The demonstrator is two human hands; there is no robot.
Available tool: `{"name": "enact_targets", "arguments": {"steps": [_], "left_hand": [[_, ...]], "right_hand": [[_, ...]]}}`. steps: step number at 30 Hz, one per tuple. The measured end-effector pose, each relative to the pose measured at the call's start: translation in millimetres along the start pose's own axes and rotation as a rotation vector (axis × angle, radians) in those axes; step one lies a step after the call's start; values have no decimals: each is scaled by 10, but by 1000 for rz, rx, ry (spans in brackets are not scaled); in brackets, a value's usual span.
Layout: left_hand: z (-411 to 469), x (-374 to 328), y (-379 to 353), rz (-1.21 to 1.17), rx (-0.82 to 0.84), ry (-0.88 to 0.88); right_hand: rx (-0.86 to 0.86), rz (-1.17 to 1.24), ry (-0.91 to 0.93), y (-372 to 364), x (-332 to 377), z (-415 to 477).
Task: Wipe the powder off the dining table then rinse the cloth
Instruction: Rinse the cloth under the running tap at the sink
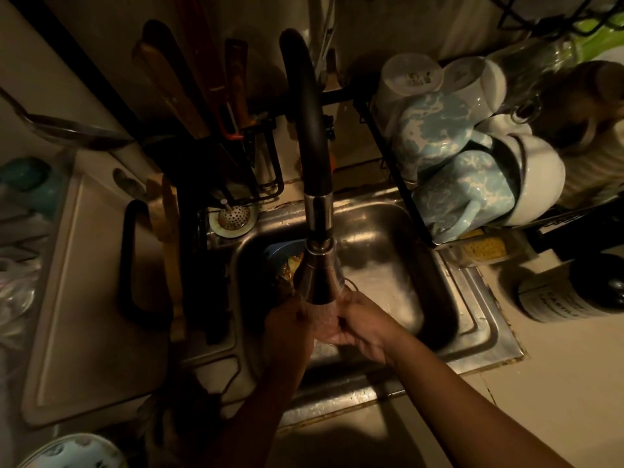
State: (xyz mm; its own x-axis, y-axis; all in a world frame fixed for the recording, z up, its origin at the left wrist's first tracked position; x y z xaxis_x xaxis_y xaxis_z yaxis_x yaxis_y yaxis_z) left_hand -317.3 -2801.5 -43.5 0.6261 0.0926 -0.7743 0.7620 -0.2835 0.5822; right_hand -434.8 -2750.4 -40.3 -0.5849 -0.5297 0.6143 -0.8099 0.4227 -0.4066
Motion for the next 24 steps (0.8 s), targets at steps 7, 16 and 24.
{"name": "enact_targets", "arguments": {"steps": [7, 16, 24], "left_hand": [[120, 212, -80, -260, -1, 7], [52, 86, -18, -562, -13, 46], [28, 256, 63, -307, 501, -218]], "right_hand": [[-150, 57, 241, -111, -31, -64], [-30, 154, 92, 12, -73, -131], [-58, 228, 189, -12, 13, -164]]}}
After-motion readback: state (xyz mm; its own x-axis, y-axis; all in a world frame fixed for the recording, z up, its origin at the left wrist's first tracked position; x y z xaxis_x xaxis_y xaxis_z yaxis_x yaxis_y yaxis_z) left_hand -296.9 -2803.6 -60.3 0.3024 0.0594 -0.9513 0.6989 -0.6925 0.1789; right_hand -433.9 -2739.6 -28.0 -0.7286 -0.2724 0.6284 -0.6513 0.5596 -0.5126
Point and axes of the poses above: each hand's wrist, its own z-axis towards the middle knuckle, its own y-axis out of the back of the hand, x = y × z, the point moved 1 cm from there along z, towards the middle knuckle, and after that the axes turned 3 degrees about z, right-handed, at the moved point
